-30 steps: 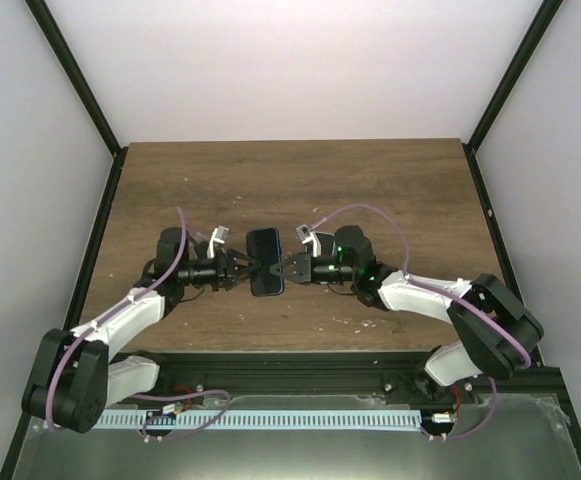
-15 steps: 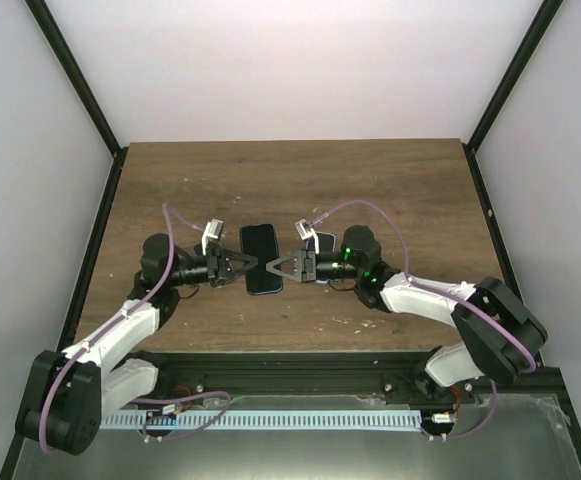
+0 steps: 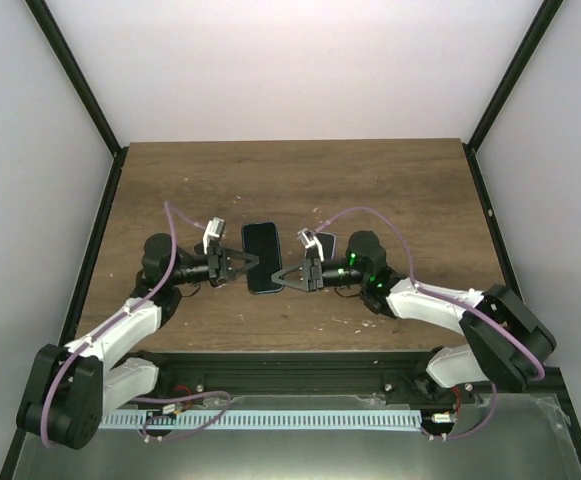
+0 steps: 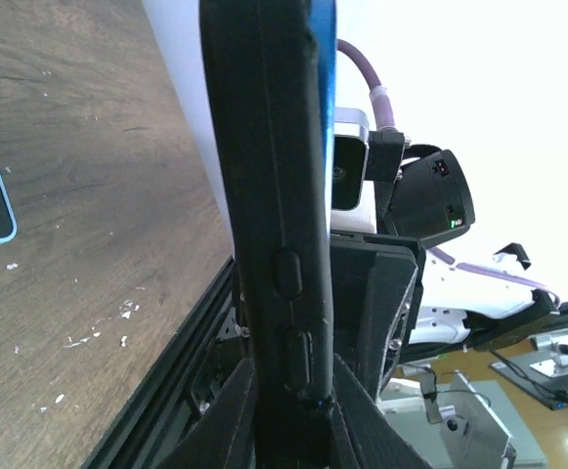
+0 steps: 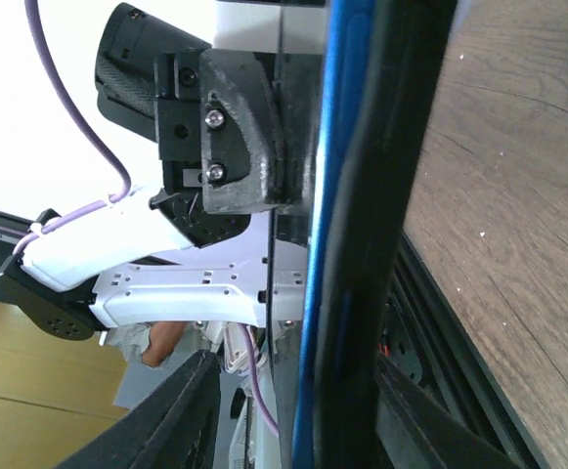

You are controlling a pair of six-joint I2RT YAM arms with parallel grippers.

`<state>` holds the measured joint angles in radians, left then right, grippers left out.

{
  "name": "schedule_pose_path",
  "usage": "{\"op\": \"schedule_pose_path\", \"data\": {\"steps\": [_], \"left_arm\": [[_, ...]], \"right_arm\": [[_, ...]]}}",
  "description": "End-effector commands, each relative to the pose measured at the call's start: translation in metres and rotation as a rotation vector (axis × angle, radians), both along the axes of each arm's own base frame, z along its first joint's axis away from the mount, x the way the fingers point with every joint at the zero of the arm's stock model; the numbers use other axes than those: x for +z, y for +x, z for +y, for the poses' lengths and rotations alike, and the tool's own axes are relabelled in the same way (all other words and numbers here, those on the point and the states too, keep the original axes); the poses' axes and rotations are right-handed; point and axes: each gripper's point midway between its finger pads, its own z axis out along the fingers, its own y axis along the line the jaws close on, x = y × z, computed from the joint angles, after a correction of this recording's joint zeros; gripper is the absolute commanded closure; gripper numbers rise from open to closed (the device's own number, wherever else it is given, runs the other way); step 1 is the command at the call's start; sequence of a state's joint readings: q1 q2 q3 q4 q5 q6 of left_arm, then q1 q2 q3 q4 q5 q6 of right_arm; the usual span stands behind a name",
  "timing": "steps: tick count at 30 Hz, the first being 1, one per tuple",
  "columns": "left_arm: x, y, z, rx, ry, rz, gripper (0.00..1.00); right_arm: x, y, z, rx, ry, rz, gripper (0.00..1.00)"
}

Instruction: Put the phone into the phone case

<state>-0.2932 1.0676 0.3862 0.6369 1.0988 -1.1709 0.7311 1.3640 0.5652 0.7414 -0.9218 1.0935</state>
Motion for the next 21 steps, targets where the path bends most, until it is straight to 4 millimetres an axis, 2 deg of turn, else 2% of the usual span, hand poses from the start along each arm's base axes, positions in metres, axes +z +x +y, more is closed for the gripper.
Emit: {"op": "schedule_pose_path", "data": {"steps": [1,7,9,11,15,18,21], "left_arm": [[0.025,0.009,-0.001,0.026,-0.018,-0.173,0.99],[0.013,0.018,0.002,0.071,0.070,-0.236,1.00],[0.003,0.020,0.003,0.088,0.141,-0.228,1.00],[0.005,0.021,0.004,0.096,0.176,-0.257,1.00],[0.011,0.017,0.003,0.086,0.165,-0.272,1.00],[0.016,0.011,0.000,0.052,0.137,-0.263,1.00],[0.022,0.001,-0.005,0.005,0.108,-0.255,1.00]], "right_arm": [[0.008,-0.011,0.000,0.057,0.005,0.008,0.66],[0.012,-0.011,0.000,0.055,-0.008,0.023,0.94],[0.011,-0.011,0.000,0.044,-0.022,0.055,0.99],[0.012,-0.011,-0.001,0.040,-0.023,0.078,0.99],[0.015,-0.011,-0.002,0.037,-0.012,0.074,0.97],[0.015,-0.009,-0.003,0.020,-0.012,0.046,0.79],[0.016,-0.008,-0.005,-0.005,-0.016,0.014,0.67]]}}
